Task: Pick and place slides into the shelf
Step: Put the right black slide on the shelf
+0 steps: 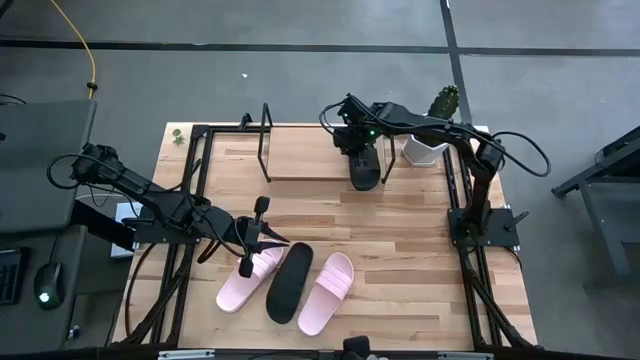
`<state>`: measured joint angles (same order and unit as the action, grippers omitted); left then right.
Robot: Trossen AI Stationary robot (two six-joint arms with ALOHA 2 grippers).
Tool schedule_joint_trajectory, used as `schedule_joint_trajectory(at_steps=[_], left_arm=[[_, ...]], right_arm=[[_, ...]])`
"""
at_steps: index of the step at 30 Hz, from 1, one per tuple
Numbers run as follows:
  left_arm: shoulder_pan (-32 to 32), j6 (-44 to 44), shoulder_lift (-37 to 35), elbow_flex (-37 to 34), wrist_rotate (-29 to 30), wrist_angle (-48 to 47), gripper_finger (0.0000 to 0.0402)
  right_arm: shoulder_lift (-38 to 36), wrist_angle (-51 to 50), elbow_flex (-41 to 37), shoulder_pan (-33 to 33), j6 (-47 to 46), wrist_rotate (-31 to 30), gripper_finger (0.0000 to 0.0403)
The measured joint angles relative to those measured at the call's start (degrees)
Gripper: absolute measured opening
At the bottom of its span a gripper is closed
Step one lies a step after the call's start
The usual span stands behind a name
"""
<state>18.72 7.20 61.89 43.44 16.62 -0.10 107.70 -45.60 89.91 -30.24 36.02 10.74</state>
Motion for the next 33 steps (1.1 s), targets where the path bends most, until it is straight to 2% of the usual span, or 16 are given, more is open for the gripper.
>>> schedule_joint_trajectory(at_steps=[13,22,26,31,33], left_arm=[[0.0,0.0,0.0,0.0,0.0,0.0,0.0019],[0.0,0.0,0.0,0.0,0.0,0.0,0.0019],[0.0,0.0,0.0,0.0,0.0,0.0,0.0019],[0.0,0.0,0.0,0.0,0.0,0.0,0.0019],[0.0,0.0,0.0,0.0,0.0,0.0,0.0019]], right_arm=[[0.1,1.7,0.0,-0.1,-1.6,-0.1,0.0001],[3.3,0.9,0.0,-0.2,-1.6,-0.9,0.0],[3.5,0.9,0.0,-0.2,-2.7,-2.6,0.0],[3.6,-1.4,0.0,-0.2,-4.3,-8.8,0.0],[3.6,-2.8,0.1,-0.2,-4.3,-9.6,0.0]])
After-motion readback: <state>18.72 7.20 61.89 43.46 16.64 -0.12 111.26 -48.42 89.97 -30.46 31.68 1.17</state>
